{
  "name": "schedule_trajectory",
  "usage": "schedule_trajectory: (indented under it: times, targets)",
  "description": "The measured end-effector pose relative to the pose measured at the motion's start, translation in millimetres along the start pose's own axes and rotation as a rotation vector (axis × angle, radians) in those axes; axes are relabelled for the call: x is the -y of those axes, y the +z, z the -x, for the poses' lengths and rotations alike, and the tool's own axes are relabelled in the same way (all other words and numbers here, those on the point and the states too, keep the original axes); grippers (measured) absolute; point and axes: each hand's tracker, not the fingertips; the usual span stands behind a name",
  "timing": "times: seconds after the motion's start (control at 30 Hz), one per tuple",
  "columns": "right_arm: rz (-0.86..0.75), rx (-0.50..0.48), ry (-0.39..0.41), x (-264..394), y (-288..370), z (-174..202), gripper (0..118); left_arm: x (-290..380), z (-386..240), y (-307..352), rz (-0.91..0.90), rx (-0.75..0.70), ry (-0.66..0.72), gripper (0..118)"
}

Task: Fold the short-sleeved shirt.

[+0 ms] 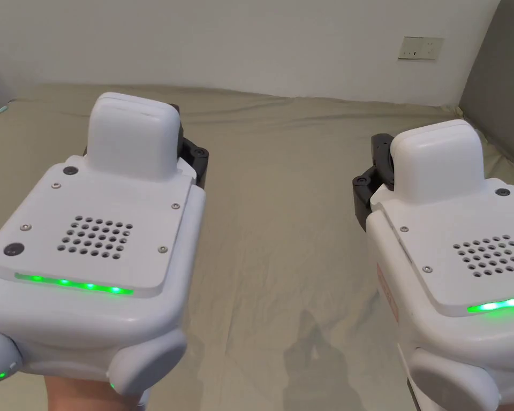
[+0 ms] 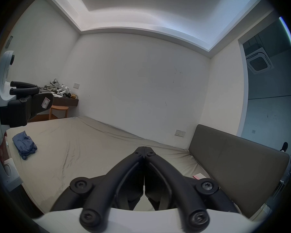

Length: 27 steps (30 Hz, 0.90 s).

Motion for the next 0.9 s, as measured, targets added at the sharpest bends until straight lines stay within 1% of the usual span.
schedule_trajectory:
  times: [0.9]
  targets:
    - [0.005, 0.003, -0.041, 5.7, -1.9, -3.5, 2, 6.7, -4.8, -1.5, 0.016, 0.001, -0.012, 0]
